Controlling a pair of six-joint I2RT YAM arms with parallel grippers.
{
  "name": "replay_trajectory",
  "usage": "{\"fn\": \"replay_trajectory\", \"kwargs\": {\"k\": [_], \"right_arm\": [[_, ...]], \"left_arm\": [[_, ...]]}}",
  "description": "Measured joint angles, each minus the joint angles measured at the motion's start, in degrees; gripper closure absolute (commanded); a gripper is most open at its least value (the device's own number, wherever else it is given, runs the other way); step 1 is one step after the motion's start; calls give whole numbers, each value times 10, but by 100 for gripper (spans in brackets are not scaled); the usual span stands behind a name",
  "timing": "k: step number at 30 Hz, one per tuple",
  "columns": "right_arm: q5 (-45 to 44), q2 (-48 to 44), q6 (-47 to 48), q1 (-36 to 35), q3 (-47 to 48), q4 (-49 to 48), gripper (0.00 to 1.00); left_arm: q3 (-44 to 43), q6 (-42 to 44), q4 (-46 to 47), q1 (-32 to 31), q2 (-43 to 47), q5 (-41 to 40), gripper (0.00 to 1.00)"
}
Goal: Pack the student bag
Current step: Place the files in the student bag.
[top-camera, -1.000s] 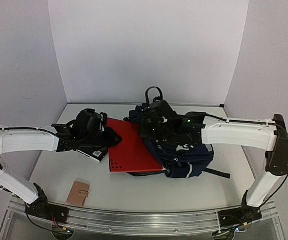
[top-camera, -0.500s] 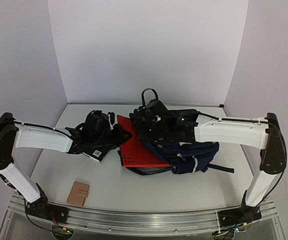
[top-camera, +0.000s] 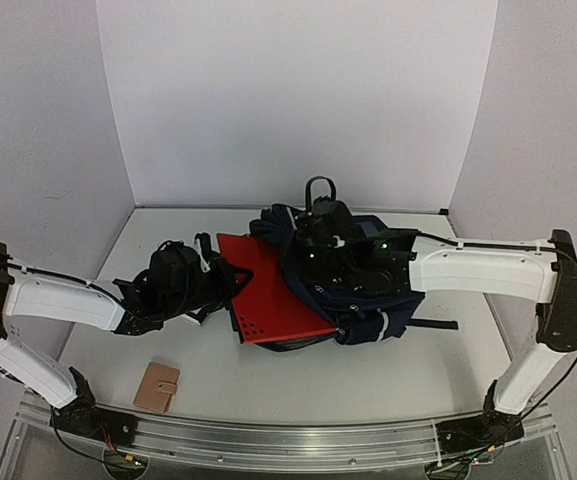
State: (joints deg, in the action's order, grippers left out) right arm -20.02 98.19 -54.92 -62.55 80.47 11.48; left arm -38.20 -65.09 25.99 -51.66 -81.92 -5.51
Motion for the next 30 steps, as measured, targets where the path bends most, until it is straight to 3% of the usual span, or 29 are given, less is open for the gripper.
{"fn": "replay_trajectory", "kwargs": {"k": [16,22,30], "right_arm": [[0,-49,-56,-8,-46,-85,100],[11,-49,-59,-8,-46,-84,100],[27,-44,-59,-6,-46,-68,100]], "left_arm": [[62,38,-22,-8,154,-54,100],[62,34,-10,-7,139,-47,100],[53,26,66,-5,48,-28,100]]}}
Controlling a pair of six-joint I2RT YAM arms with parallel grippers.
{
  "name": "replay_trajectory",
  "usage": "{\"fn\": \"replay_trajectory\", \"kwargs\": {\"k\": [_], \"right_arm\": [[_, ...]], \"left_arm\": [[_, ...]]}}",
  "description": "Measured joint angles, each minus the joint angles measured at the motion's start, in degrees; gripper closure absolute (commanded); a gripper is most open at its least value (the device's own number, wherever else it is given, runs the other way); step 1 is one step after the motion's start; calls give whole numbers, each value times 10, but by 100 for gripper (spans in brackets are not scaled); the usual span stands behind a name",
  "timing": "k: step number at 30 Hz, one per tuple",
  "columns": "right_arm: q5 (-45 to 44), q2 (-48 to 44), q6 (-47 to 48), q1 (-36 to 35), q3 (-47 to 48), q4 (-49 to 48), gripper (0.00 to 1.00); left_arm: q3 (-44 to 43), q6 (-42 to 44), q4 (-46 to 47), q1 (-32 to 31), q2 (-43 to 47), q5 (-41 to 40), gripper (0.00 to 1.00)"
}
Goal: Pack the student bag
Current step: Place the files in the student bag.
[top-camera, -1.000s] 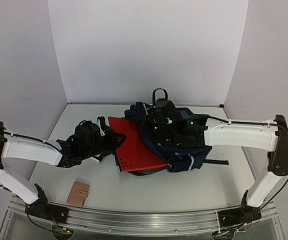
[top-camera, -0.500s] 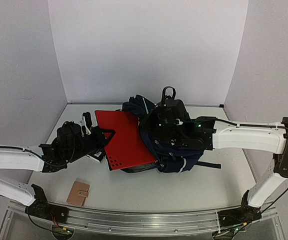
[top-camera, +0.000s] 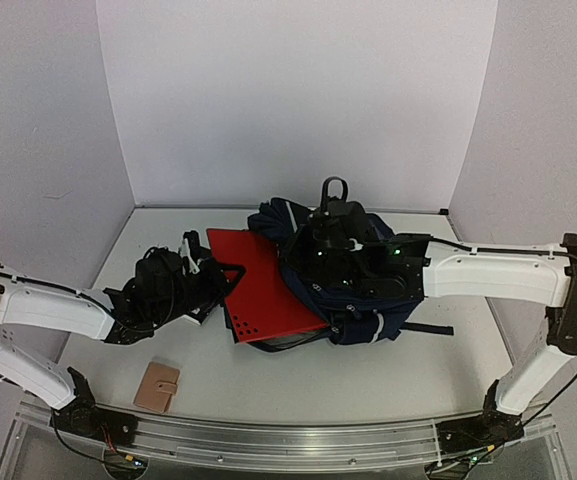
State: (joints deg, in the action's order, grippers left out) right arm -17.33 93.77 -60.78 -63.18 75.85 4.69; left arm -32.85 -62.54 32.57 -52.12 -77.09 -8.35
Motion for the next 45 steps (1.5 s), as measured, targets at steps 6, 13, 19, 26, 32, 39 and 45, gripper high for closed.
{"fn": "replay_trajectory", "kwargs": {"k": [6,13,19,26,32,39,45], "right_arm": [[1,12,-2,1,5,8,100],[-25,13,3,2,4,10,100],[-16,-32,-10,2,-76,-37,100],[22,-95,-35,27,-123,-68,100],[42,-107,-43,45,-124,-71,100],[73,-104,-39,51,-117,-64,100],[71,-79,-32,51,-91,-36,100]], "left_arm": [[-8,2,66,1,-62,7,100],[-35,2,63,2,-91,8,100],[6,-27,43,2,-38,18,100],[46,-59,1,10,76,46,100],[54,-84,9,30,101,75,100],[36,-91,28,36,52,97,100],[-9,-89,66,40,-35,120,100]]}}
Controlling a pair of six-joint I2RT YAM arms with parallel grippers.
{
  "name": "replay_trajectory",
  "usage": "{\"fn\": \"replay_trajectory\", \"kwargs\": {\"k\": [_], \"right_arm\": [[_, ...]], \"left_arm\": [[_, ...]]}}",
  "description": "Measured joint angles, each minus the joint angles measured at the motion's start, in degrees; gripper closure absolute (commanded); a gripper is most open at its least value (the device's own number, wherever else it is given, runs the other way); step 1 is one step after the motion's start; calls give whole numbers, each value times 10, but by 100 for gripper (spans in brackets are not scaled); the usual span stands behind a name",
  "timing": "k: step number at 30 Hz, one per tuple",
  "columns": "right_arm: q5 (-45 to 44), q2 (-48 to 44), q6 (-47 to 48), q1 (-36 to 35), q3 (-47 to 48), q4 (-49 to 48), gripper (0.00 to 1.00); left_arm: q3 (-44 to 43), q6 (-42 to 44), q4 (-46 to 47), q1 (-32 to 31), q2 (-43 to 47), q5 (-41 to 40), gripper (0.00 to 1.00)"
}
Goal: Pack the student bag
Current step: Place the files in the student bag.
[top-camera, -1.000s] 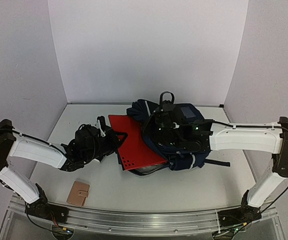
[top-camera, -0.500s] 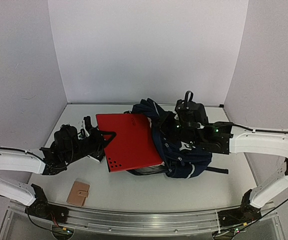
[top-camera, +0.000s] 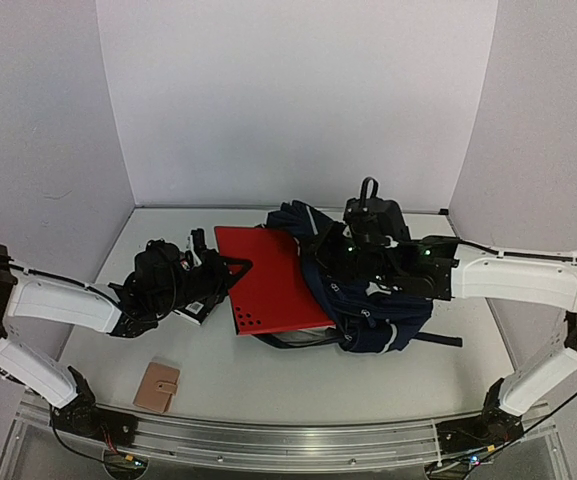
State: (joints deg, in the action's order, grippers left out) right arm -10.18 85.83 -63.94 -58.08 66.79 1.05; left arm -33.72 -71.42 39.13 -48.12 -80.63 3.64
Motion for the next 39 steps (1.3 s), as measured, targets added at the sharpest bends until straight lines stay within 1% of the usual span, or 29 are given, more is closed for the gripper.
{"fn": "replay_trajectory", "kwargs": {"k": [6,11,14,19,23,26,29,32,39], "right_arm": [[-17,33,8,0,11,9,100],[-35,49,13,0,14,14,100],[-51,49,27,-1,18,27,100],[-75,40,81,-4,59,92,100],[-73,38,158,-5,123,166,100],[-78,31,214,-5,149,203,100],[-82,11,261,-6,152,222,100],[-82,-22,300,-12,146,234,100],[-88,-111,345,-25,93,229,100]], "left_arm": [[-25,10,40,-2,-70,1,100],[-28,5,111,-7,-134,-7,100],[-30,4,121,-9,-144,-7,100],[-30,11,99,-13,-116,-14,100],[-36,15,38,-16,-63,-29,100],[-57,10,-27,-19,-35,-47,100],[-72,8,-87,-27,-5,-67,100],[-71,7,-123,-40,33,-80,100],[-69,11,-136,-52,93,-50,100]]}}
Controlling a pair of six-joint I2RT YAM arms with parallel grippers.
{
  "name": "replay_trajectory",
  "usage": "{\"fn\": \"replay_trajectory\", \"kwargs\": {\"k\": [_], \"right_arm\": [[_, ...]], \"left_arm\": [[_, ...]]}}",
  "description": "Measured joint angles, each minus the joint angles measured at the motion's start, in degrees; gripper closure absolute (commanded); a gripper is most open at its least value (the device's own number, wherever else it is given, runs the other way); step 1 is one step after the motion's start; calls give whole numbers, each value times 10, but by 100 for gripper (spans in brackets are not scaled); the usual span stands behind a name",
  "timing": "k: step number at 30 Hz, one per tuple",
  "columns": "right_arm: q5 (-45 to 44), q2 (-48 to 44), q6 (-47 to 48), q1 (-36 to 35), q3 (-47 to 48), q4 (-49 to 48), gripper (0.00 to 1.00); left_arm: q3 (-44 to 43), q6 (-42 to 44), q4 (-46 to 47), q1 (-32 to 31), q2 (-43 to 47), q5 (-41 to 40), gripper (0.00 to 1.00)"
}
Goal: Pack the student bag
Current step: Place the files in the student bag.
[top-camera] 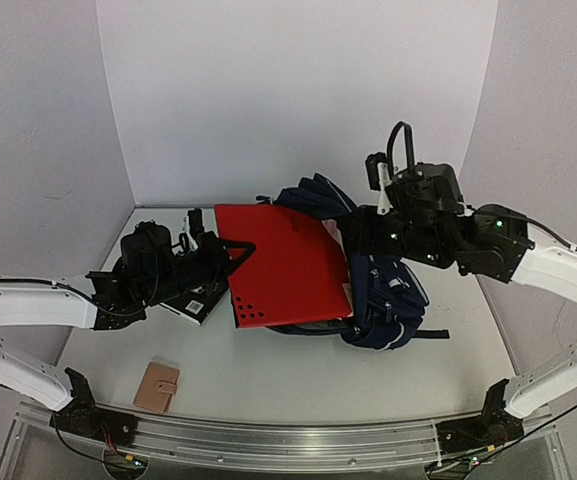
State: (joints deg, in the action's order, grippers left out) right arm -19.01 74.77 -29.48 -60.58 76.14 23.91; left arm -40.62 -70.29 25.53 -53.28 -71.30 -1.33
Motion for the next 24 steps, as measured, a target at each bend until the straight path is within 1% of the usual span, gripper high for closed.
{"fn": "replay_trajectory", "kwargs": {"k": [6,13,17,24], "right_arm": [[-26,-15,-3,-5,-39,-17,100],[-28,-15,-6,-5,-51,-31,100],[-31,-15,-7,-5,-52,-37,100],[-36,2,-13,-2,-55,-52,100]], "left_arm": [[18,-10,0,0,18,12,100],[19,-30,0,2,18,13,100],[6,-36,2,5,0,15,100],[-8,-64,40,6,-63,13,100]]}}
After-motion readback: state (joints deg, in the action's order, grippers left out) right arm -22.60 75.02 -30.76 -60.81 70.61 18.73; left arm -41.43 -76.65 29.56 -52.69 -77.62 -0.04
